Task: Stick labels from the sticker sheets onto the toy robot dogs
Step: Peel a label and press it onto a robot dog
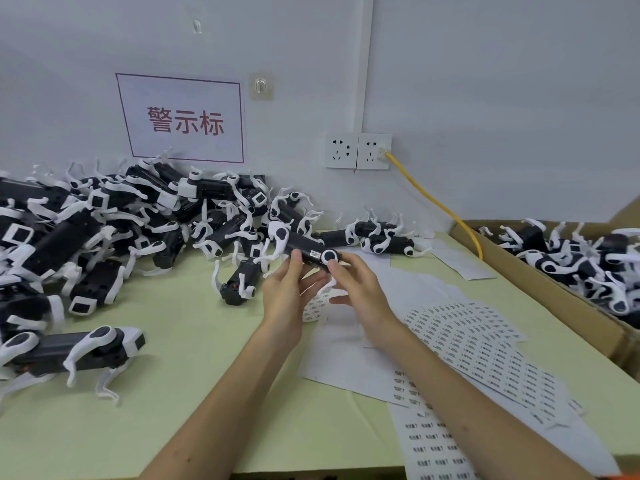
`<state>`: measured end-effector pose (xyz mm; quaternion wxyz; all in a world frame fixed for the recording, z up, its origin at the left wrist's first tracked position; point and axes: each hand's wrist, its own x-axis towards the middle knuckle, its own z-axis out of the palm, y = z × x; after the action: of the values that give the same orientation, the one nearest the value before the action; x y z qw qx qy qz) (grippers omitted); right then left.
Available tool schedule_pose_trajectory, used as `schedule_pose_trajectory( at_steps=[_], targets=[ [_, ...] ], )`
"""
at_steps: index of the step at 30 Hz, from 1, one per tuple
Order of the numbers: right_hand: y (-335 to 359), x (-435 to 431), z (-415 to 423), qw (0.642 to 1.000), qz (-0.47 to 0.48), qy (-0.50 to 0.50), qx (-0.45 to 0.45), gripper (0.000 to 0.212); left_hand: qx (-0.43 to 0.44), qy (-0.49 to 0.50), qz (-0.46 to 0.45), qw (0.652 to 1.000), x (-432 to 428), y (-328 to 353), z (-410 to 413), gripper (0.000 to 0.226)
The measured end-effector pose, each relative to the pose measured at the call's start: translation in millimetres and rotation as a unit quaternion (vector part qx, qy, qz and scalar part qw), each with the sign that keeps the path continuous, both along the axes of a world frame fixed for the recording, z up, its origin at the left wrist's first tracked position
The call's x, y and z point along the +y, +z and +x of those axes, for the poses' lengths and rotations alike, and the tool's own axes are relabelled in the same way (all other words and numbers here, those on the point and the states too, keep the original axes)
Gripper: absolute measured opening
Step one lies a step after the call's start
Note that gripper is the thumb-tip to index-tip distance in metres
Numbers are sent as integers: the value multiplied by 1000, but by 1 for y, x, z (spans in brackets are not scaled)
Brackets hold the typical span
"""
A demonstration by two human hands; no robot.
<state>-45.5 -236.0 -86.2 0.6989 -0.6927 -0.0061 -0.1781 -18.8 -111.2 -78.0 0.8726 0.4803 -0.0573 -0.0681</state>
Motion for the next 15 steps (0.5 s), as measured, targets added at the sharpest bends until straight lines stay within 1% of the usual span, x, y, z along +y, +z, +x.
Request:
schedule_pose_trajectory(
  at_steps=[3,6,7,9,11,12,14,15],
  targets=[
    [0,-4,0,999,29,9,12,23,6,5,-14,1000,-1,2,2,37],
    [1,-3,0,1000,19,19,4,30,-12,-8,14,1000,1,0,1,20],
    [1,-2,-1,1000,12,25,3,35,-17,1,34,999,1,-1,1,23],
    [0,-2,-2,999,1,43,13,39,-15,19,58,998,1,0,1,43],
    [-1,-3,-2,998,-13,58,25,30,-5,33,67,997,1,1,-1,58],
    [0,-3,-2,998,-17,58,30,26,3,33,70,997,1,1,-2,54],
    [5,-5,-1,997,1,51,49,22,9,25,87,996,1,1,-2,28],
    [8,-7,-1,996,29,47,66,22,5,16,99,995,1,-1,-1,21]
  ],
)
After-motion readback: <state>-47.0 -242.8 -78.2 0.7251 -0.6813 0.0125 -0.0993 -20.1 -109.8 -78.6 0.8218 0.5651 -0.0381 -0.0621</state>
